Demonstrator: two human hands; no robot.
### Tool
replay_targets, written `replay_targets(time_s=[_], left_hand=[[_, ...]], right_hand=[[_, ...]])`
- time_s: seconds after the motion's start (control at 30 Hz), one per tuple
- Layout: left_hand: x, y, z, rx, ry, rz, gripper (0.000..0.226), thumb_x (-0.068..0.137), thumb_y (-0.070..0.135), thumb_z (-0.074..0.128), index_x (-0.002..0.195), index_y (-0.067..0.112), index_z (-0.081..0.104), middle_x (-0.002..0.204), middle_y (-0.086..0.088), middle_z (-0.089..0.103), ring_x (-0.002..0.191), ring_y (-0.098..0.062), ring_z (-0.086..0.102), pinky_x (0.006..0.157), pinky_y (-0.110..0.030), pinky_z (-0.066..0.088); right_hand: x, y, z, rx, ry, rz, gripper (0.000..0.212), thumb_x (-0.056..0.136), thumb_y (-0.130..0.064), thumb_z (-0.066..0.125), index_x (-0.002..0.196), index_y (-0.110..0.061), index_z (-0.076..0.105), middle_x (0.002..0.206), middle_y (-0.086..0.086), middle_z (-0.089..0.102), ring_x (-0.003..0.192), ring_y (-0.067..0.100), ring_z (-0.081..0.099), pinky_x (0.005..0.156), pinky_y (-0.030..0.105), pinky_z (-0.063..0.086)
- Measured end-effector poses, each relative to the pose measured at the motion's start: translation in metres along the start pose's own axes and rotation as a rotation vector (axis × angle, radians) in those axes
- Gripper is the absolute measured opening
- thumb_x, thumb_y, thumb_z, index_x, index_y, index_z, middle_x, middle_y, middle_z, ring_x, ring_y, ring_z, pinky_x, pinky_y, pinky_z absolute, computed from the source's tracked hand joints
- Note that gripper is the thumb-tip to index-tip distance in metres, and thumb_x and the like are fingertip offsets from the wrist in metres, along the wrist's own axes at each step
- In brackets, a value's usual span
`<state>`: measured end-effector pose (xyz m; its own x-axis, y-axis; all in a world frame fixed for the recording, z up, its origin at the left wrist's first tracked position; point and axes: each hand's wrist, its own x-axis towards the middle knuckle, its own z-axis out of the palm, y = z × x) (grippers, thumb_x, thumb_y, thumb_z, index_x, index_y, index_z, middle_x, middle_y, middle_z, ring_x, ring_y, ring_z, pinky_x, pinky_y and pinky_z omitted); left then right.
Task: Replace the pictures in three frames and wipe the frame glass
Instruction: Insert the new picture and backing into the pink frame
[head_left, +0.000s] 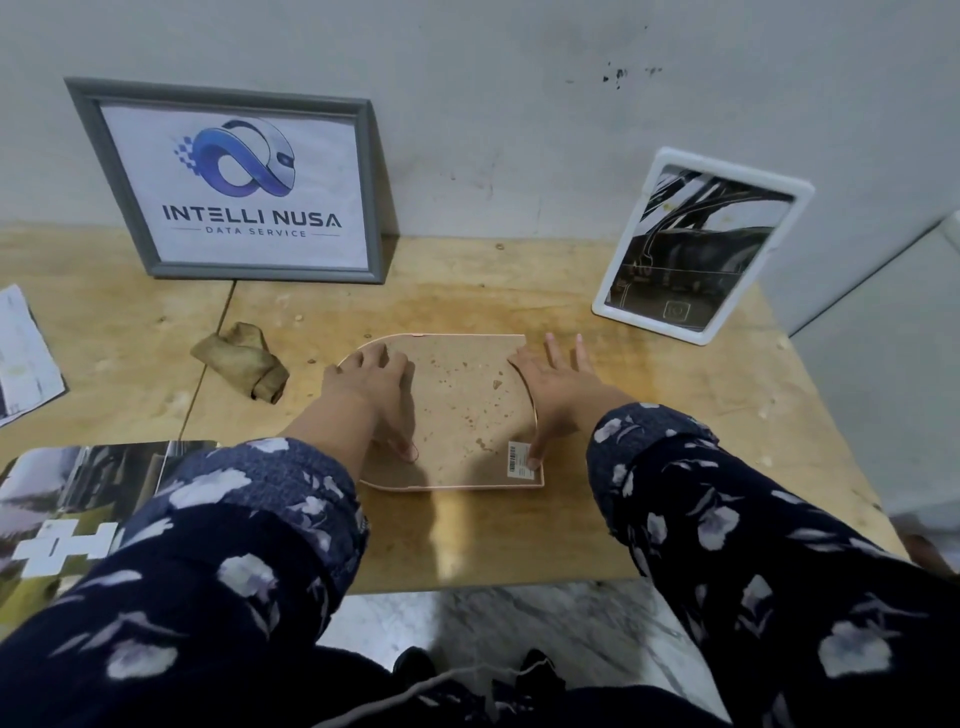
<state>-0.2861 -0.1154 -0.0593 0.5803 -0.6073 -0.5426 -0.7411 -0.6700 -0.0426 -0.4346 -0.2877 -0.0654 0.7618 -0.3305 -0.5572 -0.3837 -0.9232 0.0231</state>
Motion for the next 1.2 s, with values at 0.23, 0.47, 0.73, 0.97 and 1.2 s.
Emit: replay_targets(time_s=[0.23, 0.47, 0.73, 0.97, 1.2], left_hand=[[0.006, -0.005, 0.001, -0.051, -0.023, 0.040, 0.128, 0.058, 0.053, 0.086, 0.151, 0.014, 0.007, 0.159, -0.005, 0.008, 0.146, -0.030, 0.008, 0.119, -0.044, 0.018], [0.014, -0.015, 0.006, -0.117, -0.048, 0.064, 0.136, 0.054, 0.052, 0.088, 0.153, 0.030, -0.002, 0.160, 0.000, 0.001, 0.142, -0.035, 0.007, 0.115, -0.053, 0.024], [0.014, -0.015, 0.006, -0.164, -0.053, 0.032, 0.131, 0.057, 0.046, 0.087, 0.153, 0.035, -0.001, 0.160, 0.003, 0.000, 0.142, -0.033, 0.004, 0.112, -0.052, 0.028], [-0.003, -0.018, 0.025, -0.276, 0.053, 0.023, 0.116, 0.068, 0.046, 0.082, 0.154, 0.029, 0.006, 0.161, 0.002, -0.005, 0.146, -0.029, -0.004, 0.117, -0.047, 0.013], [-0.034, -0.026, 0.069, -0.094, 0.301, -0.074, 0.086, 0.082, 0.078, 0.038, 0.151, 0.032, 0.014, 0.156, -0.002, 0.016, 0.134, -0.031, 0.025, 0.106, -0.045, 0.028]], right_hand=[[0.010, 0.000, -0.005, -0.176, -0.014, -0.010, 0.146, 0.047, -0.075, 0.074, 0.151, -0.014, -0.007, 0.160, 0.005, -0.004, 0.147, 0.027, -0.004, 0.106, 0.060, -0.024], [0.013, -0.006, -0.015, -0.109, -0.058, 0.034, 0.146, 0.042, -0.065, 0.083, 0.151, -0.015, -0.001, 0.160, 0.006, 0.006, 0.147, 0.031, 0.006, 0.105, 0.060, -0.025], [0.012, -0.013, -0.008, -0.010, -0.145, 0.091, 0.144, 0.056, -0.045, 0.087, 0.148, -0.014, -0.019, 0.158, 0.005, -0.018, 0.145, 0.032, -0.015, 0.109, 0.061, -0.018], [-0.017, -0.057, 0.020, 0.073, -0.038, 0.023, 0.088, 0.089, -0.009, 0.046, 0.149, -0.018, -0.017, 0.155, 0.013, -0.025, 0.142, 0.032, -0.025, 0.112, 0.060, -0.012], [-0.034, -0.093, 0.075, 0.163, 0.773, -0.207, 0.041, 0.074, -0.008, 0.037, 0.105, -0.010, 0.064, 0.115, 0.014, 0.061, 0.106, 0.033, 0.056, 0.097, 0.049, 0.041]])
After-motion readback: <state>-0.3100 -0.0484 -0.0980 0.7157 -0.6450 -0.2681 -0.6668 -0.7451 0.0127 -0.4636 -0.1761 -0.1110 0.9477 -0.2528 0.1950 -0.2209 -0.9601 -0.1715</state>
